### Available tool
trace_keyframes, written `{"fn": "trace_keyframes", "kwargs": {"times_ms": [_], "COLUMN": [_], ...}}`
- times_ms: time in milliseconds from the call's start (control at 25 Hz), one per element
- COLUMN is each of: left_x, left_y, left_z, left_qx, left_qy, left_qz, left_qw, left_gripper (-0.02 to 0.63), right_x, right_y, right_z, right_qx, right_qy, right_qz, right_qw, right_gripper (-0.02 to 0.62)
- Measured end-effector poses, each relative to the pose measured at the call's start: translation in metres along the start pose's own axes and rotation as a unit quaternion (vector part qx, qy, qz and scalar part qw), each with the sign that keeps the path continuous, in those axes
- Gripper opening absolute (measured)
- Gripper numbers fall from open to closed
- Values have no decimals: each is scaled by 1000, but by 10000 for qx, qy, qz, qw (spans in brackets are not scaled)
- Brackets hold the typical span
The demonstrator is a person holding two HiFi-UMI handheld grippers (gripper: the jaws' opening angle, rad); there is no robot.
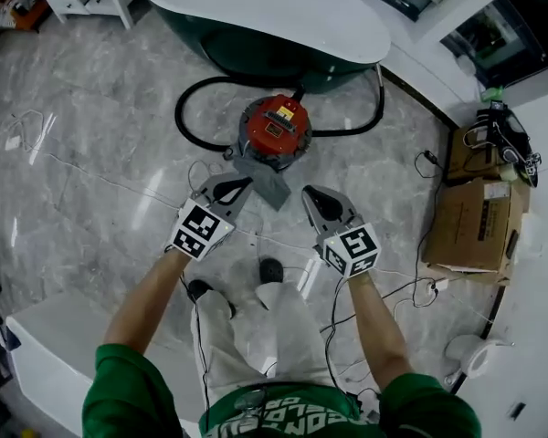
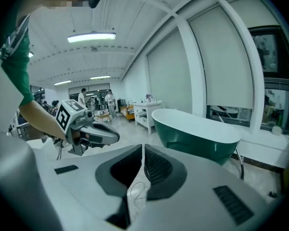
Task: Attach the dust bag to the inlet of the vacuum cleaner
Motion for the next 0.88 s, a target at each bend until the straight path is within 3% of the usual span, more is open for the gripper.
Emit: {"fn": "trace_keyframes", "kwargs": {"times_ms": [320,480,640,880], "left_x": [-66,-102,-118,-126], "left_y": [108,147,175,202], "left_z": [-85,-111,-135,-149], "left_qx": [30,124,297,232], "left_qy": [996,1171,1219,1423], "left_qz": [-174,-336,-498,-803], "left_qw": [9949,9925,9908,9863], "left_gripper": [5,5,3,3], "right_x": [-117,-166,-188,-201], "right_y": [91,117,134,158], "right_z": [57,79,110,134], "right_qx": [-15,303,490,644], "right_qy": [-369,-469,-509,-463], "right_qz": [88,-88,-191,-266], "right_qw": [9993,9984,9973,9965], "right_gripper": [12,9,9,9]}}
Point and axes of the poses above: the fingertips, and each gripper's own axes: y backward along the fingers, z to its left, x out of its underside, the point moved 3 cm from there along y, backward along the fingers, and after that the axes turned 11 degrees about y, right-handed, at the moved point
